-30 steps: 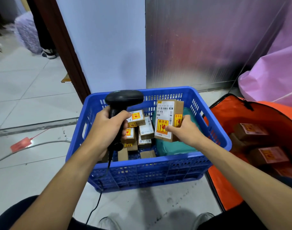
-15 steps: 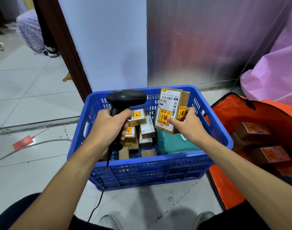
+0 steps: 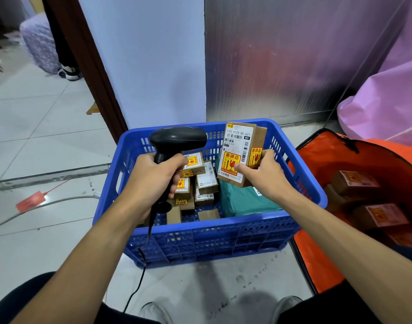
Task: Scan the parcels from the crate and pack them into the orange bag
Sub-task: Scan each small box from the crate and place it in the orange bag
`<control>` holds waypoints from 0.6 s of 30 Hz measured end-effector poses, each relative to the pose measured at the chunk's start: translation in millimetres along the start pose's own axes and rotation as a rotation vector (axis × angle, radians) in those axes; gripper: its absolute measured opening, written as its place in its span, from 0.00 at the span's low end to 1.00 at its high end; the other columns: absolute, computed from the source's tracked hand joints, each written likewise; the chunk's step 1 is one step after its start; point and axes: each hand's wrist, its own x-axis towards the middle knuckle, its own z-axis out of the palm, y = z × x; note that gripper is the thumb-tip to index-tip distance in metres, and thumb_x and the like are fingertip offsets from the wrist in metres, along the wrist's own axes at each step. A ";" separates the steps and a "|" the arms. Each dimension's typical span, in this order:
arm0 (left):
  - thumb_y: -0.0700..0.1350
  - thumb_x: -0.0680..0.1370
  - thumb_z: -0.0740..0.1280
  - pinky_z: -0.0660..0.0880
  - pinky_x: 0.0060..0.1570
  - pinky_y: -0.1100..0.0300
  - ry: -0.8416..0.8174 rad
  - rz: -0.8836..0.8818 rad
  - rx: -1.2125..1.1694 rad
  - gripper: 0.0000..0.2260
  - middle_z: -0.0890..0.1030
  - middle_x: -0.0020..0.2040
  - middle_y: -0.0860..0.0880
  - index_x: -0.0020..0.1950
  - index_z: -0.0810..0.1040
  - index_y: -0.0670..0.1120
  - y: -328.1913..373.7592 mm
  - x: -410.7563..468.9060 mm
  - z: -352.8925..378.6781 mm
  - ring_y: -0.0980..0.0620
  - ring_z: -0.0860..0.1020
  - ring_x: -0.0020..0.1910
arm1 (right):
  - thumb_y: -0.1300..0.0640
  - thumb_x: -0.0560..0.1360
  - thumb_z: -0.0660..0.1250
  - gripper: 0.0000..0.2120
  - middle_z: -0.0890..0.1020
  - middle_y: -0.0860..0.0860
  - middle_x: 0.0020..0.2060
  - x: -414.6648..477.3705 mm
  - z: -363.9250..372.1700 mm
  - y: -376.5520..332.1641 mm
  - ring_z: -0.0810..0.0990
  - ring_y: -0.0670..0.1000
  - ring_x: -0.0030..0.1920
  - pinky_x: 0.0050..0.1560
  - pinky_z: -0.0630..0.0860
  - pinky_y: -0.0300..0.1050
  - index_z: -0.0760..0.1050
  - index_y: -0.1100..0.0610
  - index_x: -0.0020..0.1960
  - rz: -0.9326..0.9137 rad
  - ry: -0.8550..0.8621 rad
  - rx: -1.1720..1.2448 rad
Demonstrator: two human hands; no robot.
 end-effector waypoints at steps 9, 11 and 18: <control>0.46 0.80 0.70 0.73 0.29 0.56 -0.008 0.012 0.003 0.13 0.74 0.30 0.45 0.36 0.76 0.43 -1.2 1.2 0.0 0.50 0.71 0.27 | 0.45 0.76 0.74 0.24 0.81 0.44 0.53 -1.1 -2.0 -1.9 0.83 0.50 0.53 0.55 0.83 0.56 0.64 0.53 0.60 0.011 0.004 0.002; 0.46 0.79 0.71 0.72 0.29 0.56 0.004 0.009 -0.004 0.12 0.75 0.30 0.45 0.37 0.77 0.43 -2.3 2.8 1.4 0.50 0.71 0.27 | 0.45 0.76 0.74 0.24 0.81 0.45 0.54 -2.5 -4.2 -6.2 0.83 0.50 0.53 0.55 0.83 0.55 0.64 0.52 0.61 0.014 -0.001 0.013; 0.45 0.78 0.72 0.72 0.28 0.56 0.058 0.018 -0.072 0.08 0.76 0.29 0.47 0.42 0.79 0.42 -3.8 12.8 6.8 0.51 0.72 0.26 | 0.52 0.78 0.71 0.23 0.79 0.44 0.54 -9.2 -6.9 -38.6 0.82 0.50 0.54 0.57 0.80 0.50 0.60 0.53 0.64 -0.020 -0.044 0.127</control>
